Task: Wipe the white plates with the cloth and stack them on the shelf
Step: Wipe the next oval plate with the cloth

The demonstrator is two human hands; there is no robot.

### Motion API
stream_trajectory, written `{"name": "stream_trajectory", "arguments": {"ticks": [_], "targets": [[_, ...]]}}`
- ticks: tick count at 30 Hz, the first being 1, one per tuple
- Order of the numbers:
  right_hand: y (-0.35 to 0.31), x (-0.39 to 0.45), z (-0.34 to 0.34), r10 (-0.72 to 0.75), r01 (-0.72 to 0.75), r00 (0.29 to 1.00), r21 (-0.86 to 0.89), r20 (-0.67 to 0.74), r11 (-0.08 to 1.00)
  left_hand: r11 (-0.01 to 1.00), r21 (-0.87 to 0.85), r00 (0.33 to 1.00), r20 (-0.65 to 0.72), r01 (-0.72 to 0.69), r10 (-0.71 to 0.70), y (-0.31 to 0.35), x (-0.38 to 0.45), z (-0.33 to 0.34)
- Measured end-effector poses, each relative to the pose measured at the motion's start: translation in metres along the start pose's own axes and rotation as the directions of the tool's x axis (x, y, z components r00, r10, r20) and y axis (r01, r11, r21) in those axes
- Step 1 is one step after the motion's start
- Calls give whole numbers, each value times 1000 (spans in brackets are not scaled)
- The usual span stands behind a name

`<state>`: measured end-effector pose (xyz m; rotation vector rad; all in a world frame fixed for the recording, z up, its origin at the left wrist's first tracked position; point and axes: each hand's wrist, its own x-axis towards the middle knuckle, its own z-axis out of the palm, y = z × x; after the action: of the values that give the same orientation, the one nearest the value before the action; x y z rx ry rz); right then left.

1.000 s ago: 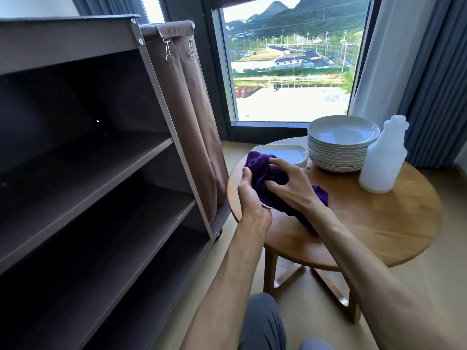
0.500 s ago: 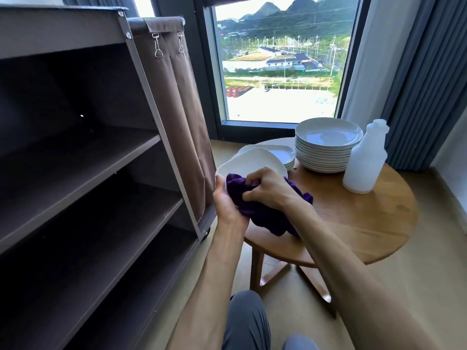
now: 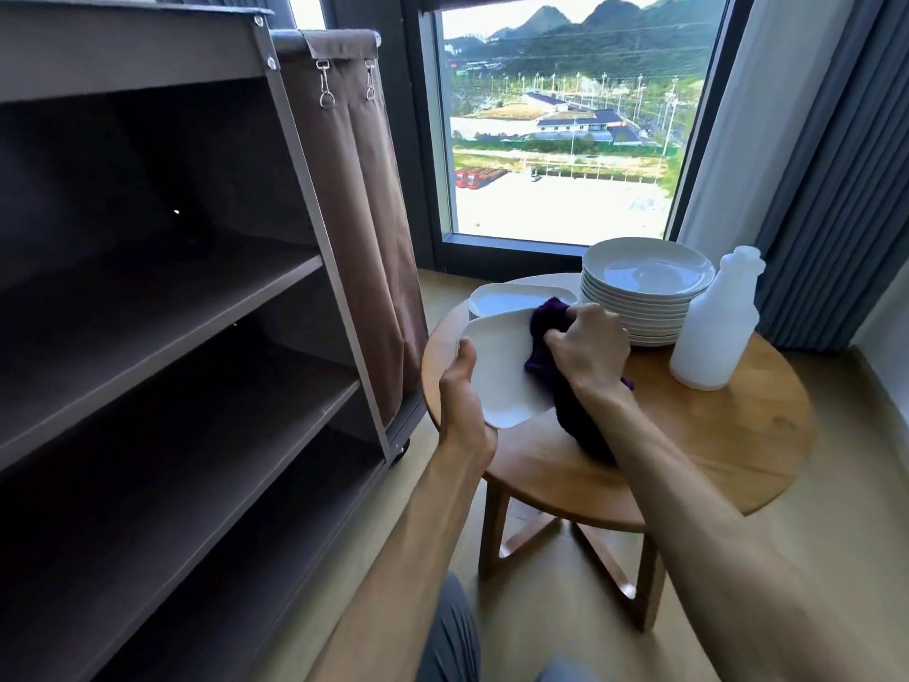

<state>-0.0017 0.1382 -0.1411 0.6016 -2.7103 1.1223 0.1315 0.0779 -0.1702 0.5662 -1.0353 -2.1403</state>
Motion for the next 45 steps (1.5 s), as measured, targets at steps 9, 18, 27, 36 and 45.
{"name": "stream_trajectory", "arguments": {"ticks": [9, 18, 27, 36, 45], "targets": [[-39, -19, -19, -349, 304, 932, 312, 101, 900, 1000, 25, 999, -30, -16, 17, 14, -4, 18], [-48, -51, -23, -436, 225, 758, 432, 485, 873, 994, -96, 976, -204, 61, -79, 29, -5, 13], [-1, -26, -2, -10, 72, 939, -171, 343, 983, 998, 36, 987, -153, 45, -39, 20, -18, 2], [24, -14, 2, 66, -53, 991, -111, 115, 992, 998, -58, 979, -205, -12, 0, 67, -21, -31], [-96, -73, 17, -65, -367, 890, 795, 451, 483, 980, -79, 921, -363, -181, 141, 134, -59, -63]]}}
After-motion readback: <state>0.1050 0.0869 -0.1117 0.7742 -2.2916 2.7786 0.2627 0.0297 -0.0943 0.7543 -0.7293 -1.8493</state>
